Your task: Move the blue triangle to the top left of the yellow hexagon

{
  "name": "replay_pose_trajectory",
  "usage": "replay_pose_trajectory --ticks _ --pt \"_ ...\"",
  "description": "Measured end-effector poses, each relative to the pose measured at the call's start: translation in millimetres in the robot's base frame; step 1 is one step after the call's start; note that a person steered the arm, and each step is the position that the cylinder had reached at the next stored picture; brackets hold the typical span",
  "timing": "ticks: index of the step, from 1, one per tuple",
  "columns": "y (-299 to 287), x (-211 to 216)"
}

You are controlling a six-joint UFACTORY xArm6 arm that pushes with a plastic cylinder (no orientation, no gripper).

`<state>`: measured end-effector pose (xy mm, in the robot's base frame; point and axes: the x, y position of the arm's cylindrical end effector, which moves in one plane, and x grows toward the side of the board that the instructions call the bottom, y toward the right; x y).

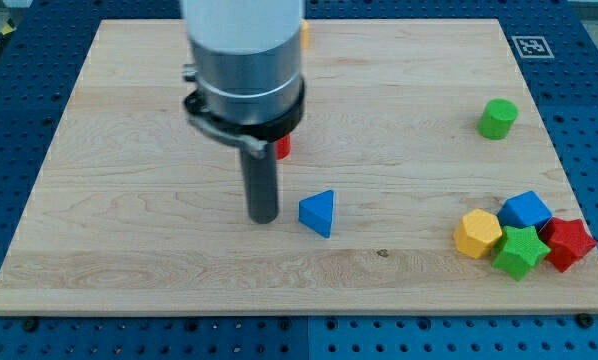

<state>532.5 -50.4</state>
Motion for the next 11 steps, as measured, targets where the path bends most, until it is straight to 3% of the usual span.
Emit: replay_pose_trajectory --ticks 1,7,8,9,11 --pt "4 2" --pt "187 17" --pt "182 22" --pt "142 35" --pt "18 28"
